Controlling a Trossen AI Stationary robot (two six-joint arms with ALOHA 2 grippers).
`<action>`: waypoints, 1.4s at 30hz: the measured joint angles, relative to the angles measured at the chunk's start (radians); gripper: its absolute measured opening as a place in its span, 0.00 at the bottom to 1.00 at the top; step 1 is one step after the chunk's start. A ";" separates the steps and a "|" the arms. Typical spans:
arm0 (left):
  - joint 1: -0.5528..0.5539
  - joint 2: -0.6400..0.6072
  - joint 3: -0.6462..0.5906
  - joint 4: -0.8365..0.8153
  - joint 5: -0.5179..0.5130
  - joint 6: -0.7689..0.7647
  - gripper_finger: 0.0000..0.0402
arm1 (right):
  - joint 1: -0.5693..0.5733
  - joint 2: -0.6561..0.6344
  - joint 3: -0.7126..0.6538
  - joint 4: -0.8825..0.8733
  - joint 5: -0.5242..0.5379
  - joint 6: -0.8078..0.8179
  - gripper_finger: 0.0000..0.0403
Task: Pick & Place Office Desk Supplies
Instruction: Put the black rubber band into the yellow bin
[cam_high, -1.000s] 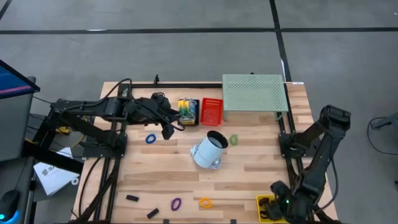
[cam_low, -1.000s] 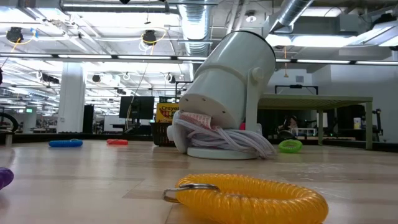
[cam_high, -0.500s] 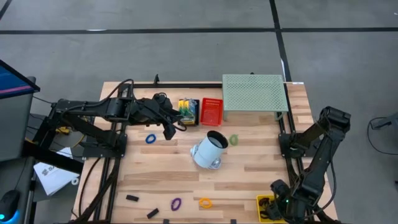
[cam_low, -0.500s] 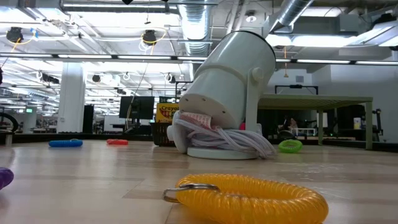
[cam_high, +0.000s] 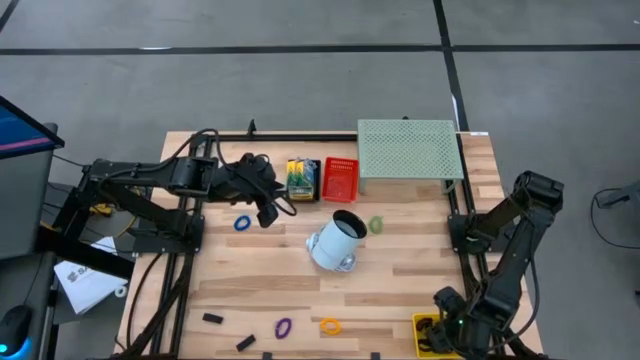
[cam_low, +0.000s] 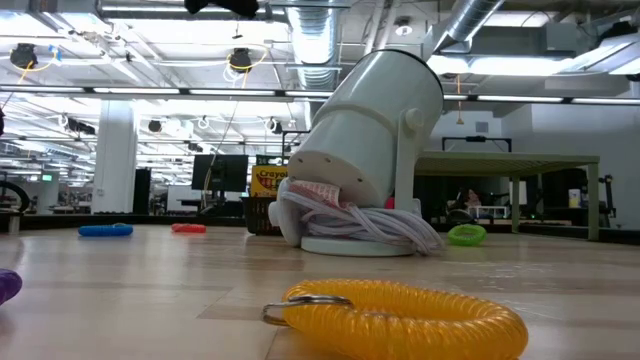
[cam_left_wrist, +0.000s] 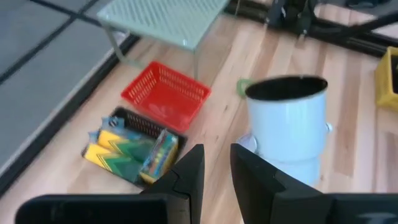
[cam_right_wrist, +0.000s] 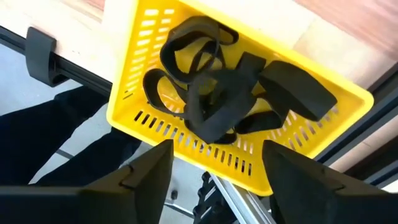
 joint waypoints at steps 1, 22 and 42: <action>0.000 0.000 0.000 -0.009 0.004 -0.010 0.18 | -0.002 0.000 0.000 -0.002 -0.001 -0.002 0.60; -0.306 -0.016 -0.435 0.029 0.477 -0.343 0.18 | -0.032 0.000 0.008 0.052 -0.001 0.005 0.52; -0.720 0.008 -0.727 0.364 0.635 -1.382 0.35 | -0.072 -0.005 0.025 0.049 0.015 -0.003 0.53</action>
